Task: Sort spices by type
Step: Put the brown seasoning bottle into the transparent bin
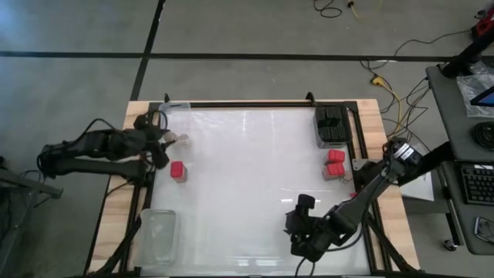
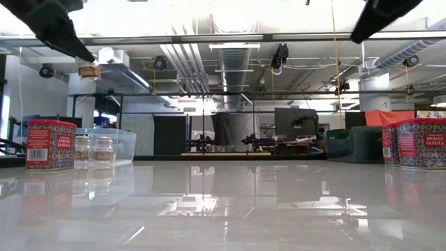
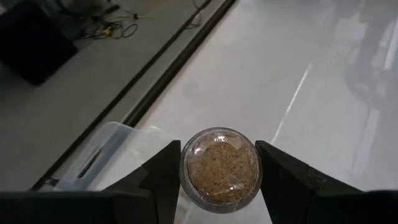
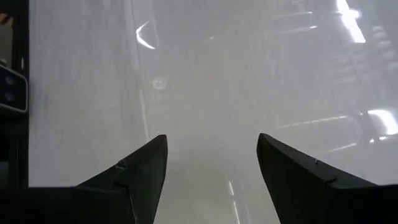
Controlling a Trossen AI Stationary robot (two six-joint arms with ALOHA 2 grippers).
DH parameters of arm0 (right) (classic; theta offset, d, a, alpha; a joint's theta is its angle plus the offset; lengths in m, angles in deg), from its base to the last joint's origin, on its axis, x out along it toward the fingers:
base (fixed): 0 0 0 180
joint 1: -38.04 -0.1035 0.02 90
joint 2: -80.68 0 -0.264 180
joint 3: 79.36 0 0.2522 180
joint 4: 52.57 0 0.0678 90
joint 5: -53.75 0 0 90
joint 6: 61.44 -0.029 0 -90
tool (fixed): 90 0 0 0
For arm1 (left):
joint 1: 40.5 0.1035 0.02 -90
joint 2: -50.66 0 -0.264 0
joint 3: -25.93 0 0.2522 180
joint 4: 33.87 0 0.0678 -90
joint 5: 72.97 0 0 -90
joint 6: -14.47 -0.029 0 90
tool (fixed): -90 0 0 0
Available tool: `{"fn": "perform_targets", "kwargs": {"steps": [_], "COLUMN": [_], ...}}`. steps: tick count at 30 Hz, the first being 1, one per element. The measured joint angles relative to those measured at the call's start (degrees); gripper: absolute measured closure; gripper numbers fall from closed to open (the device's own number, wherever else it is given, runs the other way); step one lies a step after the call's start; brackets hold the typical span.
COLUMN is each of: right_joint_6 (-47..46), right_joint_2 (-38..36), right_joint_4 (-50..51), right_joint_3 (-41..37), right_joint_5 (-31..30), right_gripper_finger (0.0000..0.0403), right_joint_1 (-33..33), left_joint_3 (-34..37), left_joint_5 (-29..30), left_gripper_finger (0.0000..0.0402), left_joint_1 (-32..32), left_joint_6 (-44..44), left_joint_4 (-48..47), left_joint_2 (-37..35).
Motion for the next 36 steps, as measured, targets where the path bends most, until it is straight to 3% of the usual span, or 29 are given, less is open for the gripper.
{"fn": "perform_targets", "kwargs": {"steps": [6,15,24,29,36], "right_joint_6": [3.8,7.0,8.0,7.6,7.2], "right_joint_2": [-0.1,-0.1,-0.1,-0.1,-0.1], "right_joint_4": [-1.9,-3.3,-4.9,-6.4,-7.3], "right_joint_3": [0.6,0.6,0.6,0.7,0.7], "right_joint_5": [-0.7,-2.0,-2.0,-2.9,-2.9], "right_gripper_finger": [0.0149,0.0131,0.0145,0.0154,0.0151], "right_joint_1": [0.9,1.2,1.2,1.2,0.2], "left_joint_3": [0.2,0.4,1.1,1.4,3.7], "left_joint_5": [-0.7,-7.2,-18.8,-30.8,-30.2], "left_gripper_finger": [0.0237,0.0237,0.0237,0.0237,0.0237], "left_joint_1": [4.9,13.0,33.6,45.9,53.7], "left_joint_6": [-0.9,-5.2,-6.7,-6.9,-8.5], "left_joint_4": [0.6,5.2,11.6,16.6,18.9], "left_joint_2": [0.8,3.0,11.7,18.4,24.3]}}
